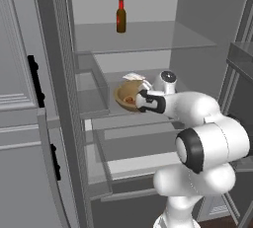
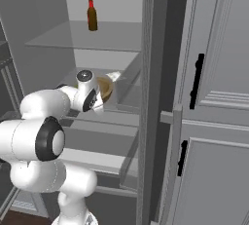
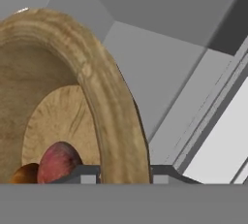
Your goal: Pick the chicken drumstick and potato from their plates and place them in the bowl. Then put the bowl in the fridge.
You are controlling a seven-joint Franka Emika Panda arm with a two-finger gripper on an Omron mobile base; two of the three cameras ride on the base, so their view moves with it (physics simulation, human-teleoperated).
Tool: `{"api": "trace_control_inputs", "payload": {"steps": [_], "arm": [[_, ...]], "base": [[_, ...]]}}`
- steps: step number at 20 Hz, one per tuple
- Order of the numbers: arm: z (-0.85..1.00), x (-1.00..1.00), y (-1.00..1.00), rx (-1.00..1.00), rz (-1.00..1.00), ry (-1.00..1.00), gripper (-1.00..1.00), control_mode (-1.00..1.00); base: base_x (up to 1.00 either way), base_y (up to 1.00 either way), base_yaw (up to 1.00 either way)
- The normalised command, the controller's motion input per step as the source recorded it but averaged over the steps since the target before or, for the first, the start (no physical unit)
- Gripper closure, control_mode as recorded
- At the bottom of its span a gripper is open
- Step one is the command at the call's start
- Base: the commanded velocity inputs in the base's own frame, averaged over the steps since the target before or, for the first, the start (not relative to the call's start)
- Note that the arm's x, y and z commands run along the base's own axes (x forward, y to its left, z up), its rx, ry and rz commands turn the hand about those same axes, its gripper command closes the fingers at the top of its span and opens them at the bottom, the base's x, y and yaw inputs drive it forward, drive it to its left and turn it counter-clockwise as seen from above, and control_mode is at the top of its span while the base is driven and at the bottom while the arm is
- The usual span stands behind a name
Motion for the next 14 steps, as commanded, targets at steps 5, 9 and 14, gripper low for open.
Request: {"api": "trace_control_inputs", "payload": {"steps": [5, 9, 14], "arm": [[-0.13, 0.68, 0.22, 0.0, 0.0, 0.03, 1.0, -1.0], [-0.25, 0.6, 0.23, 0.0, 0.0, 0.01, 1.0, -1.0], [-0.06, 0.41, 0.24, -0.01, 0.0, -0.01, -1.0, -1.0]], "base": [[0.0, 0.0, 0.0], [0.0, 0.0, 0.0], [0.0, 0.0, 0.0]]}}
